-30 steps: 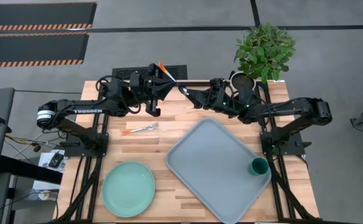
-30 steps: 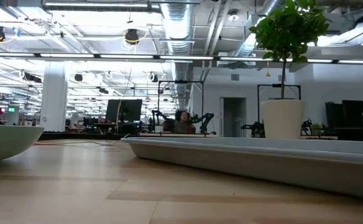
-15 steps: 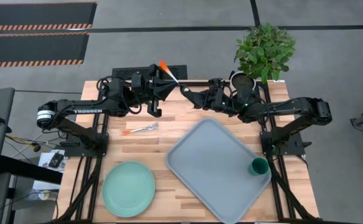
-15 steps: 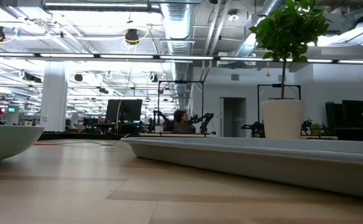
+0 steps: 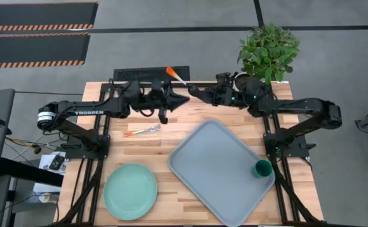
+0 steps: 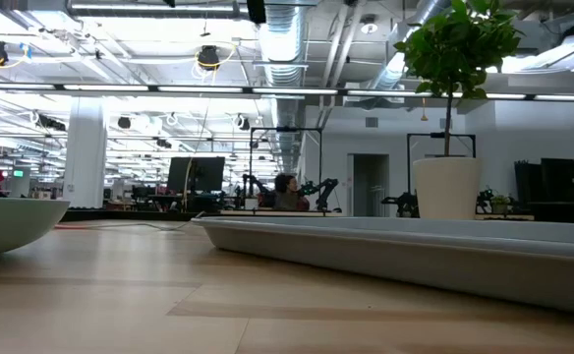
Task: Pick and place plate/cup/fork/spoon on tray
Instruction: Put the orange spoon on the blue tray
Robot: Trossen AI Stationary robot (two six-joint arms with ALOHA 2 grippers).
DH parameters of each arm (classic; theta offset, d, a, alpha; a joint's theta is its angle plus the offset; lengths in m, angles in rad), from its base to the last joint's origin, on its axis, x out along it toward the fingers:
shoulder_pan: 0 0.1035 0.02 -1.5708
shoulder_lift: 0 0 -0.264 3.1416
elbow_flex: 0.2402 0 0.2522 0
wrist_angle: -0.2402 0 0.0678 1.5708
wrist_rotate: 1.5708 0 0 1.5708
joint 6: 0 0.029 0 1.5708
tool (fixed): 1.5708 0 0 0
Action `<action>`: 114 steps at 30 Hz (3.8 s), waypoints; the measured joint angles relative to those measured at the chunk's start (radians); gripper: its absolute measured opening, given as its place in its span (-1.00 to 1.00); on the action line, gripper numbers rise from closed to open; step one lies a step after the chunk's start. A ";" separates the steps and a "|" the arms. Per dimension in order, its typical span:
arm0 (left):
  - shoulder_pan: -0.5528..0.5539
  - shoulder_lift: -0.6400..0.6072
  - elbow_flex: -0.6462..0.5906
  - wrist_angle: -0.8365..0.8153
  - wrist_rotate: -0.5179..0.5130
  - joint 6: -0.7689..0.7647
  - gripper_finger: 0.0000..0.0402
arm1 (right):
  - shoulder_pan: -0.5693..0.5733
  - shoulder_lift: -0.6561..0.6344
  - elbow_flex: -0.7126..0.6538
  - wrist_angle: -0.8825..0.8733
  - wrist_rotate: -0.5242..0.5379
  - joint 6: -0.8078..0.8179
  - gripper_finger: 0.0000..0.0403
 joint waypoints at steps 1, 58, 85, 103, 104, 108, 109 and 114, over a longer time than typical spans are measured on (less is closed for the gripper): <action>0.000 0.000 0.000 -0.051 0.015 -0.025 -0.98 | -0.017 -0.025 0.000 -0.076 -0.022 -0.020 -0.95; 0.059 -0.299 0.000 -1.134 -0.194 -0.097 -0.97 | -0.098 0.543 0.149 -1.386 -0.342 -0.988 -0.98; 0.059 -0.299 0.000 -1.131 -0.247 -0.098 -0.97 | -0.097 0.580 0.149 -1.326 -0.284 -0.893 -0.90; 0.059 -0.299 0.000 -1.131 -0.248 -0.103 -0.97 | -0.091 0.580 0.148 -1.303 -0.237 -0.868 -0.88; 0.059 -0.299 0.000 -1.131 -0.248 -0.103 -0.97 | -0.088 0.580 0.148 -1.297 -0.228 -0.866 -0.88; 0.059 -0.299 0.000 -1.129 -0.248 -0.103 -0.97 | -0.087 0.580 0.146 -1.293 -0.210 -0.866 -0.86; 0.059 -0.299 0.000 -1.129 -0.248 -0.104 -0.97 | -0.088 0.580 0.140 -1.284 -0.209 -0.865 -0.86; 0.059 -0.299 0.000 -1.128 -0.248 -0.103 -0.97 | -0.082 0.580 0.106 -1.270 -0.213 -0.839 -0.85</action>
